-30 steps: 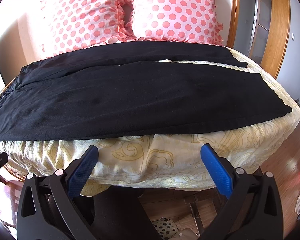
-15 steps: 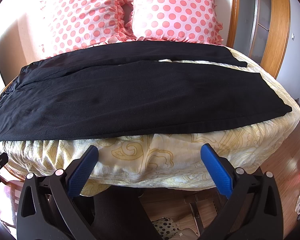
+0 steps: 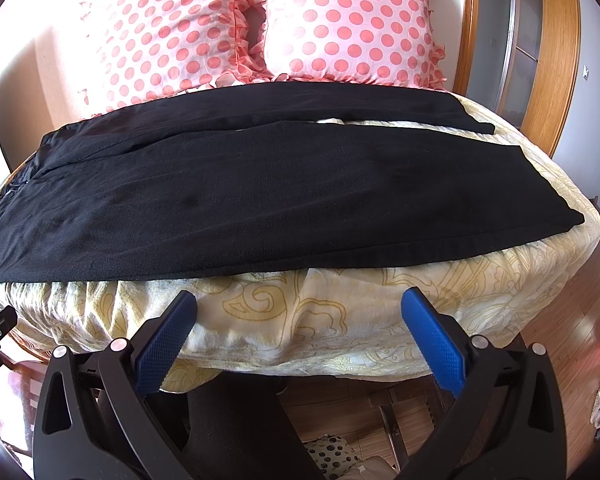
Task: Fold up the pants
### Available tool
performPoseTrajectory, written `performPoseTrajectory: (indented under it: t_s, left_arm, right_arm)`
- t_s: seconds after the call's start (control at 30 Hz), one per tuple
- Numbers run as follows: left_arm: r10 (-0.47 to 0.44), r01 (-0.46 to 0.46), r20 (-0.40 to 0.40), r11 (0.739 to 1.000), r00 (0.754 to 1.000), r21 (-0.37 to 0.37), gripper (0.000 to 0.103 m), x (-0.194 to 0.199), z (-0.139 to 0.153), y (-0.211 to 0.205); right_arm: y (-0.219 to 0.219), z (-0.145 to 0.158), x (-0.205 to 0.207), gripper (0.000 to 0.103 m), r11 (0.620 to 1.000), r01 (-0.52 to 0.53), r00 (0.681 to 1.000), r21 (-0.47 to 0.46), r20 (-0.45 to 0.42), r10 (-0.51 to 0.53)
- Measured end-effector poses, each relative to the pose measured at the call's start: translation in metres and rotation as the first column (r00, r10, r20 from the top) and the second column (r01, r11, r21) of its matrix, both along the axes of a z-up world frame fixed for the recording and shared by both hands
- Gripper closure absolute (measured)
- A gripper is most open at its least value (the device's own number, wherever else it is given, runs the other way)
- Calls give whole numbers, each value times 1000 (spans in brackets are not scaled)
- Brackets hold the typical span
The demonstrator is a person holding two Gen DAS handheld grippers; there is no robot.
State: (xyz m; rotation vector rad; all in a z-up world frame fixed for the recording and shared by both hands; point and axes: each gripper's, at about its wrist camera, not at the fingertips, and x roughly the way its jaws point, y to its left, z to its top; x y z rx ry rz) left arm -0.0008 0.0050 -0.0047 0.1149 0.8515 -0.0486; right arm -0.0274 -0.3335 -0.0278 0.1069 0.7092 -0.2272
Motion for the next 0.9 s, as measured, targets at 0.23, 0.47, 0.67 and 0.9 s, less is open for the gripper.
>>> performPoseTrajectory:
  t_s: [0.23, 0.47, 0.67, 0.9]
  left_arm:
    - [0, 0, -1, 1000, 1000, 1, 2, -1, -1, 0]
    - [-2, 2, -4, 1000, 1000, 1, 2, -1, -3, 0]
    - [-2, 3, -7, 1000, 1000, 3, 2, -1, -4, -1]
    - [-3, 3, -7, 1000, 1000, 5, 2, -1, -4, -3]
  right_arm:
    - [0, 0, 1, 1, 1000, 0, 1000, 1, 0, 0]
    - [1, 0, 1, 1, 1000, 1, 1000, 1, -1, -1]
    - [0, -1, 2, 1, 1000, 0, 1000, 1, -1, 0]
    - [-1, -1, 1, 1, 1000, 0, 1000, -3, 3, 0]
